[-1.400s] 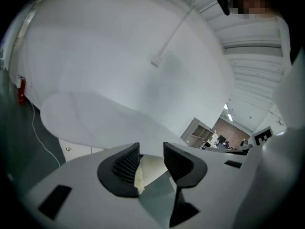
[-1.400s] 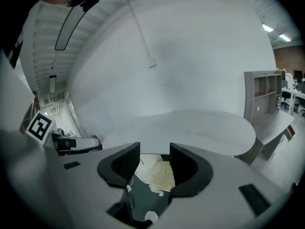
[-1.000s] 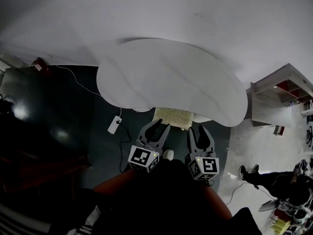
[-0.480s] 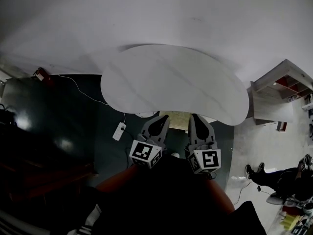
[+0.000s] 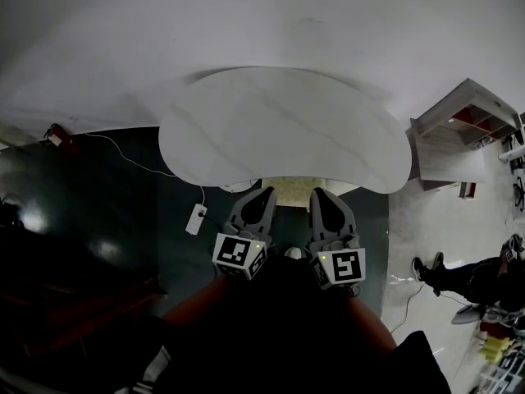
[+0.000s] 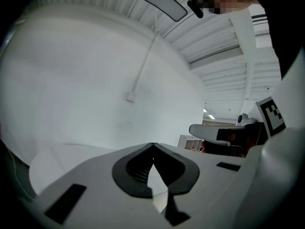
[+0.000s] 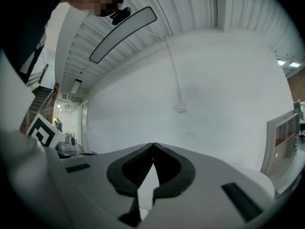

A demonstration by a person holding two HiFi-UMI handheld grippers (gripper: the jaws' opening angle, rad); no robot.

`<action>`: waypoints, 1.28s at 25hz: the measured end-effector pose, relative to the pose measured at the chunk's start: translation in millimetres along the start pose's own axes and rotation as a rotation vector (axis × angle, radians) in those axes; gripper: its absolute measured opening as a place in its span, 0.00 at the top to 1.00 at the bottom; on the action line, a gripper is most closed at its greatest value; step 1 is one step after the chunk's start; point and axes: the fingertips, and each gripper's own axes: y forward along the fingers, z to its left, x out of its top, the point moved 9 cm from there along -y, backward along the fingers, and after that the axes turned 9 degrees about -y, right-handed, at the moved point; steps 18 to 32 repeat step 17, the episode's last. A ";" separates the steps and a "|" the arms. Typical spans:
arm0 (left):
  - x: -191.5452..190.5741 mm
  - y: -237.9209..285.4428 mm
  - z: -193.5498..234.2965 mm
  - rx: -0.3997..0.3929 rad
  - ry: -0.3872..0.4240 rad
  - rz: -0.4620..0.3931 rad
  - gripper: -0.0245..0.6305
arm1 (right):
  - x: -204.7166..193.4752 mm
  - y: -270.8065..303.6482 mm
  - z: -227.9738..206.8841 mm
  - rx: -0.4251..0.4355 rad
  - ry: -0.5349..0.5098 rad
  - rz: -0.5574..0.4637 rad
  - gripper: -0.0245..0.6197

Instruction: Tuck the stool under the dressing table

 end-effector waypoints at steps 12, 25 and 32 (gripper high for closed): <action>-8.8 -21.7 10.2 -0.023 0.012 0.027 0.94 | -8.2 4.1 23.9 -0.033 0.026 0.040 0.91; -7.6 -30.7 22.5 -0.010 0.029 0.030 0.94 | -12.3 7.6 33.8 -0.043 0.002 0.049 0.91; -7.6 -30.7 22.5 -0.010 0.029 0.030 0.94 | -12.3 7.6 33.8 -0.043 0.002 0.049 0.91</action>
